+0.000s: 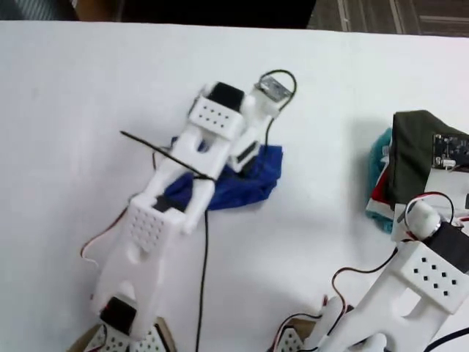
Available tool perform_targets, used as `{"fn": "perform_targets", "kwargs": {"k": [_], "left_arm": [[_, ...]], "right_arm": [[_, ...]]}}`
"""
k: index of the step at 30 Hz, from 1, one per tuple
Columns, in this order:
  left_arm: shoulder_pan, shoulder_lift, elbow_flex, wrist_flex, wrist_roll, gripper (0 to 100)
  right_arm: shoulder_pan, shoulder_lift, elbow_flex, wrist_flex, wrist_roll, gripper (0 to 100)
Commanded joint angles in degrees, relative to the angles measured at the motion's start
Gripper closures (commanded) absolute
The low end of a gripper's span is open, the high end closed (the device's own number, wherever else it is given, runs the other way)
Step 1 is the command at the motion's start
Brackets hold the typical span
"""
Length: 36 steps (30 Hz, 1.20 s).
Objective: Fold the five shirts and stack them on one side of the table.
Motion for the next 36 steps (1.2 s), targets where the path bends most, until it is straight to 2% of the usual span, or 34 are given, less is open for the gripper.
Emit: {"fn": "perform_targets", "kwargs": {"k": [1,6,12,16,22,31,36], "left_arm": [[2.7,-8.9,3.6,1.1,0.2,80],[2.2,-16.7,9.4,1.0,-0.1,80],[-3.5,-22.3,10.1,-2.5,-0.3,80],[-7.5,-19.3,11.8,-9.6,-0.2,80],[-8.0,-10.0,12.5,-15.6,0.1,80],[-5.8,-4.0,4.1,-12.8,0.3,80],[-4.1,-3.8,4.4,-12.8,0.2,80]], "right_arm": [[-0.6,-1.2,-0.2,-1.2,-0.1,75.1],[-0.6,-1.2,-0.2,-1.2,-0.1,75.1],[-0.6,-1.2,-0.2,-1.2,-0.1,75.1],[-0.6,-1.2,-0.2,-1.2,-0.1,75.1],[-0.6,-1.2,-0.2,-1.2,-0.1,75.1],[-0.6,-1.2,-0.2,-1.2,0.2,75.1],[-0.6,-1.2,-0.2,-1.2,0.2,75.1]]}}
